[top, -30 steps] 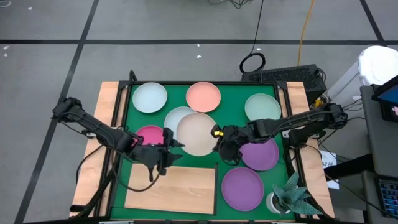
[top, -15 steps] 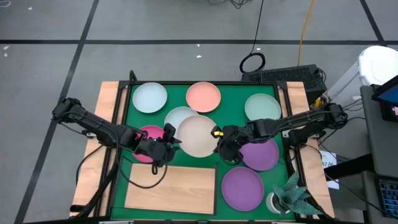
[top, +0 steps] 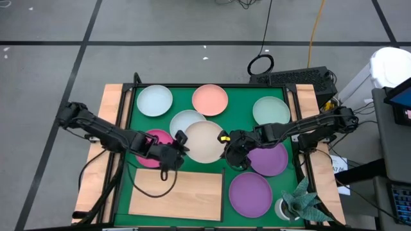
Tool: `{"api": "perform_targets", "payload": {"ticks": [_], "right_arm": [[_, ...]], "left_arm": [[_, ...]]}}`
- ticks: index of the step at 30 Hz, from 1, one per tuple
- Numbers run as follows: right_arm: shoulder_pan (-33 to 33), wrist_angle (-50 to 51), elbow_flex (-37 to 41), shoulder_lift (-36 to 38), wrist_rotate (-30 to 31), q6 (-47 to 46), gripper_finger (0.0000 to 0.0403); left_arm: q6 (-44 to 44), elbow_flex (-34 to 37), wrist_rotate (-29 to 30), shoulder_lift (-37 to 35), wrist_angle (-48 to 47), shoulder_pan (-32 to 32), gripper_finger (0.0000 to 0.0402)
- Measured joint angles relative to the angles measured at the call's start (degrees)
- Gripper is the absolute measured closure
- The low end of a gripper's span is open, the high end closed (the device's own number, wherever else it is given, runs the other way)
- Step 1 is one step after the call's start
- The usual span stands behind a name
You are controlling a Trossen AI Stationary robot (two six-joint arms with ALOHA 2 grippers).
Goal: Place and stack plates onto a shelf
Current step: Put the brown plate on the shelf
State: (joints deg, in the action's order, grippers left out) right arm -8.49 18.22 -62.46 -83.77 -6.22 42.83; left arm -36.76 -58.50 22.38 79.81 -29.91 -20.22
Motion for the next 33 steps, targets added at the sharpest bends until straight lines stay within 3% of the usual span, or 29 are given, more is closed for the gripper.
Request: {"api": "perform_targets", "payload": {"ticks": [6,13,18,27,33], "right_arm": [[-0.02,-0.03,0.0,0.0,0.02,0.87,0.0398],[0.1,-1.0,-0.03,0.07,0.21,4.43,0.0393],[0.17,-3.81,0.0,0.13,0.12,2.14,0.0381],[0.13,-11.69,0.04,0.04,-0.55,-6.18,0.0305],[0.07,-17.27,0.0,0.09,-6.68,-9.65,0.0249]], "left_arm": [[-1.76,0.0,-0.91,0.47,0.73,-0.08,0.0323],[-1.89,0.04,-4.44,0.53,-0.26,-0.16,0.0388],[-2.24,0.06,-4.07,0.49,-1.19,-0.95,0.0387],[4.49,0.02,-2.64,0.34,-1.1,-4.42,0.0386],[12.67,0.0,-3.34,0.39,-4.78,-8.03,0.0386]]}}
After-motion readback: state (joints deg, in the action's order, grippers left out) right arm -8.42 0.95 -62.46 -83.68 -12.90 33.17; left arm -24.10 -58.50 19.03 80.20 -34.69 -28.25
